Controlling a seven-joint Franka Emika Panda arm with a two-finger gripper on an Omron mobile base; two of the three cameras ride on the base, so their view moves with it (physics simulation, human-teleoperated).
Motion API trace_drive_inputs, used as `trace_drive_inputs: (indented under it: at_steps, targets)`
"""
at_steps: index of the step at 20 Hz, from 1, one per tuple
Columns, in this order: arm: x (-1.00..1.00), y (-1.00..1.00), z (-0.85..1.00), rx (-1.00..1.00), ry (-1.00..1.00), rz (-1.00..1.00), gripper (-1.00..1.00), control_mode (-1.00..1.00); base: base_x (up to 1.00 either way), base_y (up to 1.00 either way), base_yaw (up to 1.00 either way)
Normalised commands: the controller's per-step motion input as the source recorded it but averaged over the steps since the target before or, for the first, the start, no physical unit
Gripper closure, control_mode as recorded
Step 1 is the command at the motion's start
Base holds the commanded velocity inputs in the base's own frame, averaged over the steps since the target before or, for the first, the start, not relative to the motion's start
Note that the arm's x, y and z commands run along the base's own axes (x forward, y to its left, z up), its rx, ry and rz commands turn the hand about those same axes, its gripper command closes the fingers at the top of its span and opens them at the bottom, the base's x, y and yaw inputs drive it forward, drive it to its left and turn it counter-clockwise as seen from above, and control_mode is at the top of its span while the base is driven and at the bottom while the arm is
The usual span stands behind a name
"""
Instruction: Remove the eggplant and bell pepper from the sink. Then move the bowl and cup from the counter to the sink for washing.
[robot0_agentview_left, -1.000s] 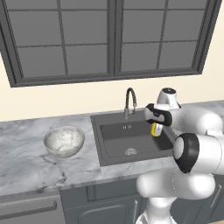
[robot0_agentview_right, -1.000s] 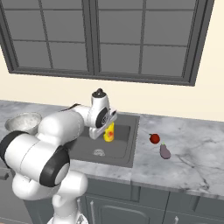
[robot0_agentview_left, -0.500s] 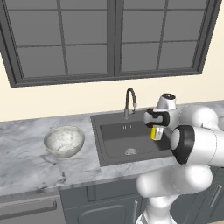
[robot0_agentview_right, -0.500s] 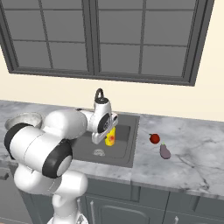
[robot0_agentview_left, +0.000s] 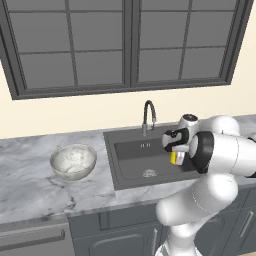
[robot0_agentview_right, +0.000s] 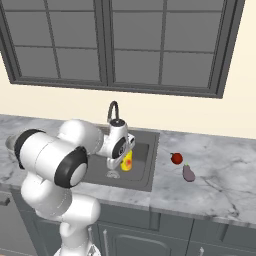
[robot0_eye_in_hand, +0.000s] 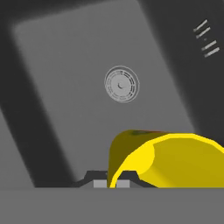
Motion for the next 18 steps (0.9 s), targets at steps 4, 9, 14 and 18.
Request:
trace_drive_inputs:
  at_steps: [4,9,14,18]
  targets:
    - [0.22,-0.04,-0.29,0.00,0.00,0.00,1.00,-1.00,0.00,0.00,0.00]
    - [0.33,-0.05,-0.26,0.00,0.00,0.00,1.00,-1.00,0.00,0.00,0.00]
    - [0.30,-0.09,-0.23,0.00,0.00,0.00,1.00,-1.00,0.00,0.00,0.00]
    - [0.24,-0.11,-0.21,0.00,0.00,0.01,1.00,-1.00,0.00,0.00,0.00]
